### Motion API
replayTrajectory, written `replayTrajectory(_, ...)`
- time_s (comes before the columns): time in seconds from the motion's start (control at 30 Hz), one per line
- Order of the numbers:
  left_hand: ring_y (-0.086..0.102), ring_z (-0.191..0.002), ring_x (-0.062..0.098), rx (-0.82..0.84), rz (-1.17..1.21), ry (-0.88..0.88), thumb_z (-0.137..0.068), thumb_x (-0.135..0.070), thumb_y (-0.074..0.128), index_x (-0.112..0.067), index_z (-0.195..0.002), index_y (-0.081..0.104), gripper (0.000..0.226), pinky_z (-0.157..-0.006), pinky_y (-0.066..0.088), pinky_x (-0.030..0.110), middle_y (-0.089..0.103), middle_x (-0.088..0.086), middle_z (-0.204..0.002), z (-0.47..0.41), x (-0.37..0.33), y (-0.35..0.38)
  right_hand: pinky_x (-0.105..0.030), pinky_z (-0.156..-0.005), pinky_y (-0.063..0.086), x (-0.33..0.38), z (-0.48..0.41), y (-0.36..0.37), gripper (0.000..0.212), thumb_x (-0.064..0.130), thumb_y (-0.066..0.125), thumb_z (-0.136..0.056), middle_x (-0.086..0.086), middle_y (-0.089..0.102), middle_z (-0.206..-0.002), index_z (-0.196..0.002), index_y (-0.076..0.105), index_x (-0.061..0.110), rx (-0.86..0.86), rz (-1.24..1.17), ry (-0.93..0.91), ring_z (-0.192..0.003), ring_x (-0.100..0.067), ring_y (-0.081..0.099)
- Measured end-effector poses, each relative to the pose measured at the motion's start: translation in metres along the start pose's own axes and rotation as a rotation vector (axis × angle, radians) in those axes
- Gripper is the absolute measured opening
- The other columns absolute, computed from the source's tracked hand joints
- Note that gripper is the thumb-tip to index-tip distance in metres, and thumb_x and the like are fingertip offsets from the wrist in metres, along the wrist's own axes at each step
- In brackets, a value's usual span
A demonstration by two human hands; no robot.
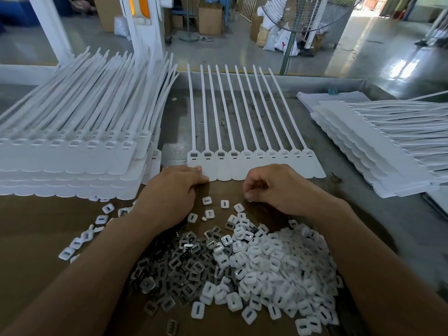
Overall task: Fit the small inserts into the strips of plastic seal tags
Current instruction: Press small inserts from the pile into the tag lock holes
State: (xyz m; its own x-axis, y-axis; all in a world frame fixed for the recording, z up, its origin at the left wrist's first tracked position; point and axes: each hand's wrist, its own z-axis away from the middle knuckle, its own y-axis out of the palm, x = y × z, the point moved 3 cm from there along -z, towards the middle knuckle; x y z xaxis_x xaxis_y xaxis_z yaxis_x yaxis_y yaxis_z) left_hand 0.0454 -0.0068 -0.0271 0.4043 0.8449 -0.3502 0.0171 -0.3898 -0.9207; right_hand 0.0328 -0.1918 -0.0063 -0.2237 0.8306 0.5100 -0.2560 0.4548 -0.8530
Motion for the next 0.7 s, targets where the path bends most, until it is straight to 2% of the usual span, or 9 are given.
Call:
replayTrajectory(0.2,0.033,-0.130,0.007,0.002,0.001,0.004,-0.091,-0.010,0.039,-0.029,-0.126,0.052,0.041,-0.104,0.022,0.023,0.042,-0.009,-0.140,0.001,0.000,0.000,-0.006,-0.059,0.037,-0.002,-0.001,-0.002,0.011,0.018,0.065,-0.084,0.014,0.060,-0.073,-0.077,0.061,0.024,-0.060,-0.012,-0.011,-0.065,0.003,0.052)
replayTrajectory(0.37,0.032,-0.130,0.006,0.002,-0.006,0.001,-0.092,-0.011,0.039,-0.029,-0.126,0.052,0.041,-0.103,0.021,0.022,0.042,-0.010,-0.140,0.002,0.000,-0.001,-0.012,-0.069,0.042,-0.005,0.000,-0.006,0.009,0.017,0.064,-0.085,0.011,0.064,-0.079,-0.079,0.062,0.024,-0.078,-0.052,-0.010,-0.075,-0.001,0.057)
replayTrajectory(0.57,0.033,-0.129,0.007,0.001,-0.005,0.003,-0.091,-0.010,0.040,-0.028,-0.125,0.053,0.041,-0.100,0.020,0.019,0.042,-0.010,-0.139,0.003,0.000,0.000,-0.011,-0.062,0.036,-0.010,-0.002,-0.003,0.007,0.022,0.056,-0.091,0.018,0.055,-0.079,-0.085,0.059,0.022,-0.007,-0.005,-0.007,-0.074,0.001,0.051)
replayTrajectory(0.7,0.033,-0.129,0.006,-0.002,0.000,0.000,-0.091,-0.010,0.040,-0.028,-0.125,0.053,0.041,-0.101,0.021,0.020,0.043,-0.010,-0.139,0.001,0.000,-0.002,-0.009,-0.063,0.039,-0.011,-0.003,-0.005,0.009,0.016,0.056,-0.090,0.018,0.057,-0.078,-0.086,0.061,0.022,-0.077,-0.045,-0.015,-0.074,0.000,0.054)
